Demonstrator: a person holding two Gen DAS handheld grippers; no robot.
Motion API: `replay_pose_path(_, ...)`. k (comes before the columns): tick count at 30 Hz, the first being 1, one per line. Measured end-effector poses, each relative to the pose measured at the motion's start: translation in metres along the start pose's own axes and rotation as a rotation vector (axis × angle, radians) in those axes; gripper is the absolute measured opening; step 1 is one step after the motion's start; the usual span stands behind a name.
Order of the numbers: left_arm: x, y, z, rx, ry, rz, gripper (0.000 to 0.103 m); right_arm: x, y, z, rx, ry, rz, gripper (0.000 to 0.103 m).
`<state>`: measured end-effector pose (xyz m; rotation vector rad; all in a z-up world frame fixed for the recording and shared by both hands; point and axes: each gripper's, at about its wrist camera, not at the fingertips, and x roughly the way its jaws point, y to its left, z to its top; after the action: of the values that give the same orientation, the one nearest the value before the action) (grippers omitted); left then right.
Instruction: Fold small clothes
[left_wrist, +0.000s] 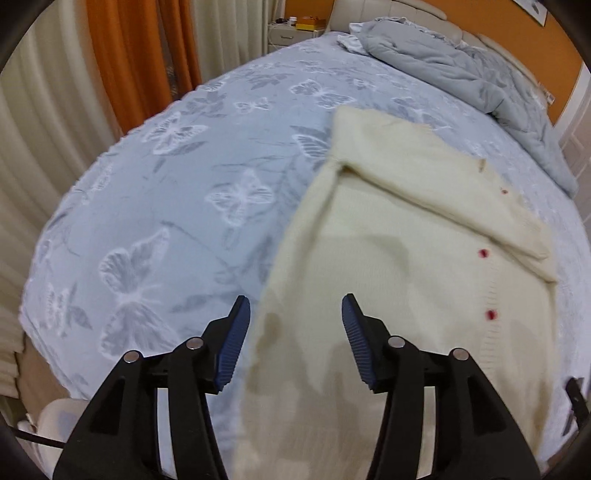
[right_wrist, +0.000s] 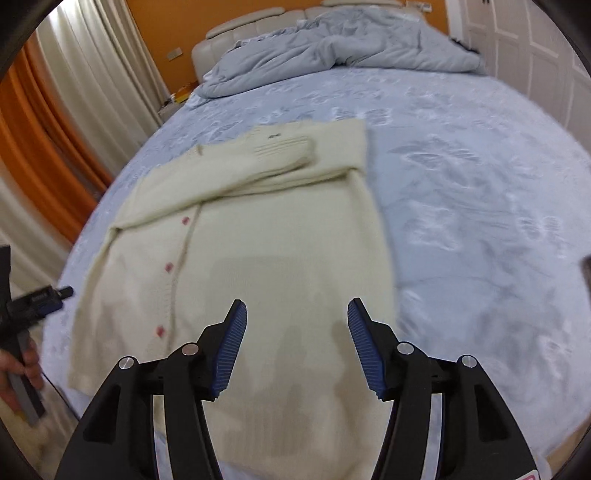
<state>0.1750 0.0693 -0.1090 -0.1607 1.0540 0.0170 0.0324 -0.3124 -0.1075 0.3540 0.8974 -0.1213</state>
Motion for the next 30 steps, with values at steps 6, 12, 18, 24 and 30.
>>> replay_pose_path(6, 0.021, -0.029, 0.049, -0.072, -0.049, -0.098, 0.053, 0.059, 0.018, 0.074, 0.018, -0.016, 0.015, 0.057)
replay_pose_path(12, 0.086, -0.064, 0.104, -0.003, -0.039, -0.003, 0.053, 0.136, -0.009, 0.129, 0.174, 0.012, -0.084, 0.059)
replay_pose_path(18, 0.129, -0.064, 0.120, -0.001, 0.007, 0.043, 0.049, 0.125, 0.000, 0.162, 0.143, -0.114, 0.054, 0.008)
replay_pose_path(24, 0.132, -0.076, 0.104, 0.095, -0.052, 0.104, 0.051, 0.172, -0.023, 0.138, 0.091, -0.009, -0.060, 0.007)
replay_pose_path(30, 0.132, -0.076, 0.104, 0.112, -0.056, 0.114, 0.051, 0.172, -0.024, 0.137, 0.081, -0.004, -0.102, 0.007)
